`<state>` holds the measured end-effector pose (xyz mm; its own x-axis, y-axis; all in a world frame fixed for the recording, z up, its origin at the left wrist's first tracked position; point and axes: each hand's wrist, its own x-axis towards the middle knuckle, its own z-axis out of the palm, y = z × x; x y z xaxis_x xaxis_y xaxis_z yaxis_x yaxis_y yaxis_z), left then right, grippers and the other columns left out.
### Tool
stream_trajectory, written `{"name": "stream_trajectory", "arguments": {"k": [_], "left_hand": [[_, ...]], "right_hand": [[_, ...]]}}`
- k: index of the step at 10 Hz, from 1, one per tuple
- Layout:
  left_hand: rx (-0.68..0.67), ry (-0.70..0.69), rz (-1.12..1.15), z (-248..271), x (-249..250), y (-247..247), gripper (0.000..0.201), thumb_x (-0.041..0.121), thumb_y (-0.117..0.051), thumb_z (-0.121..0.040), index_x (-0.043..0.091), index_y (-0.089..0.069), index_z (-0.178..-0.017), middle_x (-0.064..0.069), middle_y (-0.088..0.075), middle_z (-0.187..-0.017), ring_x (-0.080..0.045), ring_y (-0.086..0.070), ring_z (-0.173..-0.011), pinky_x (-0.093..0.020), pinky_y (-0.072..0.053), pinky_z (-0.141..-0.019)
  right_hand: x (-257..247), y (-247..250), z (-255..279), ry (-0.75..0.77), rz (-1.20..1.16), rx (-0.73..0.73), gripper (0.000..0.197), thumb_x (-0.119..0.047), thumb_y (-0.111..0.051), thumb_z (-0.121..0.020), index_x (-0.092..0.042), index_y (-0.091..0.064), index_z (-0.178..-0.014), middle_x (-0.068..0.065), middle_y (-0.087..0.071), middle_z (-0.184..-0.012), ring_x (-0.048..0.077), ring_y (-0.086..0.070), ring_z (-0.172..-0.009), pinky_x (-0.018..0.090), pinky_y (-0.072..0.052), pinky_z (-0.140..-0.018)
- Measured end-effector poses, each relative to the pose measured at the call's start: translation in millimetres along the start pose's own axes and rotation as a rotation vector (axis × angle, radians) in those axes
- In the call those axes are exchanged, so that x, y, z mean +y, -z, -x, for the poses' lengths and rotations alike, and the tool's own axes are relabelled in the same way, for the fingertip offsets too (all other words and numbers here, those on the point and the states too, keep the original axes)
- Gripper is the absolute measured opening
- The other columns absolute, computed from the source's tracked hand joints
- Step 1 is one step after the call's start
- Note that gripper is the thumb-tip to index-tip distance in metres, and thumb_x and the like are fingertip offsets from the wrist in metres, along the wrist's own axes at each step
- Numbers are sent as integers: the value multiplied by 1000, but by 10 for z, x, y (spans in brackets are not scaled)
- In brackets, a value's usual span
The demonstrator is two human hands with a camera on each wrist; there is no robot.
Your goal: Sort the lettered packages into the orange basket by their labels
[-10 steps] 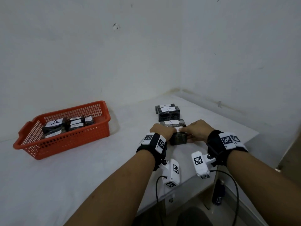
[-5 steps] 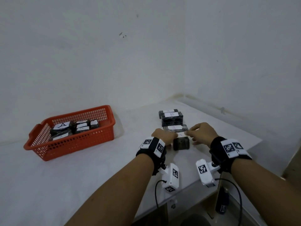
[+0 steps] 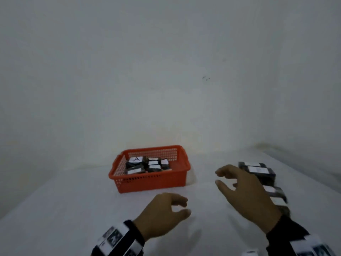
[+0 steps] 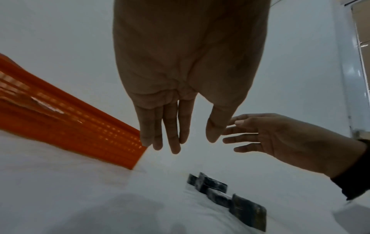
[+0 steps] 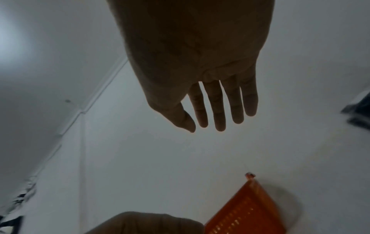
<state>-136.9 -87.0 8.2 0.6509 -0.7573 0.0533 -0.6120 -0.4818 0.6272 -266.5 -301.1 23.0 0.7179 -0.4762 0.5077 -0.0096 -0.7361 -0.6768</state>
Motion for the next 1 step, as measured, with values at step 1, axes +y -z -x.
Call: {"name": "stream_trajectory", "arguments": {"k": [1], "left_hand": [[62, 48, 80, 363, -298, 258, 32, 55, -71, -89, 41, -74, -118, 34, -68, -120, 18, -59, -112, -15, -53, -99]], "right_hand": [[-305, -119, -8, 32, -97, 69, 18, -29, -76, -91, -42, -70, -101, -31, -69, -106, -8, -62, -107, 28, -56, -96]]}}
